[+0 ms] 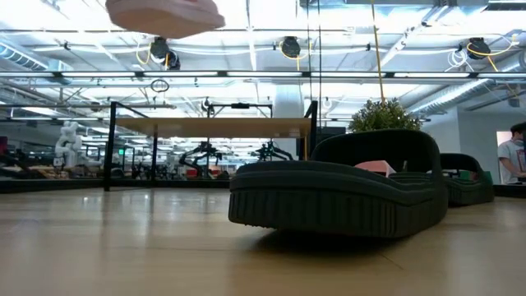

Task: Pick and place slides into the shelf
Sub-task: Put the bottom pink slipper on the shelf

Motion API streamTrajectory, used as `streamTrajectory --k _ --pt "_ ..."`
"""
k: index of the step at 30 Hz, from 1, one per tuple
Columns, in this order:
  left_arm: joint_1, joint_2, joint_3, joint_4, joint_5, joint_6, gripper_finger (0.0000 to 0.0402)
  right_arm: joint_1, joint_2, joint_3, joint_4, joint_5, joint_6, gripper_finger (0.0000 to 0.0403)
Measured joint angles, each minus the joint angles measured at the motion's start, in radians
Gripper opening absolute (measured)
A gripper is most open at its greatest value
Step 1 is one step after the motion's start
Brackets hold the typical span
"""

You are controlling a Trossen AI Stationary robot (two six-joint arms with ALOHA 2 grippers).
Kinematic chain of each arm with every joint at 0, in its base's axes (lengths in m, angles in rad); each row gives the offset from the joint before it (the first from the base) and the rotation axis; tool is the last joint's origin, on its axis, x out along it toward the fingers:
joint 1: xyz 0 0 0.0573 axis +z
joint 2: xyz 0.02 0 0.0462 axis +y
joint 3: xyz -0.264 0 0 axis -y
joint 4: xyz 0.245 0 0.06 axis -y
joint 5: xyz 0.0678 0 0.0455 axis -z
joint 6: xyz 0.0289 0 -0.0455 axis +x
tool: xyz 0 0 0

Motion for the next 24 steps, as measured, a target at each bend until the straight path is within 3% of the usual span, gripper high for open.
streamTrajectory --k 5,12,18,24 --pt "0.195 -0.145 0.0 0.032 0.084 0.096 0.0 0.0 0.0 0.0 0.003 0.0 0.0 0.0128" --pt "0.445 -0.202 0.0 -0.113 0.454 0.086 0.0 0.0 0.0 0.0 0.004 0.001 -0.002 0.0128" --pt "0.609 -0.173 0.0 -0.23 0.527 0.018 0.0 0.0 0.0 0.0 -0.001 0.086 -0.006 0.0128" --pt "0.719 -0.106 0.0 -0.198 0.648 0.023 0.0 0.0 0.0 0.0 -0.009 0.127 -0.025 0.0128"
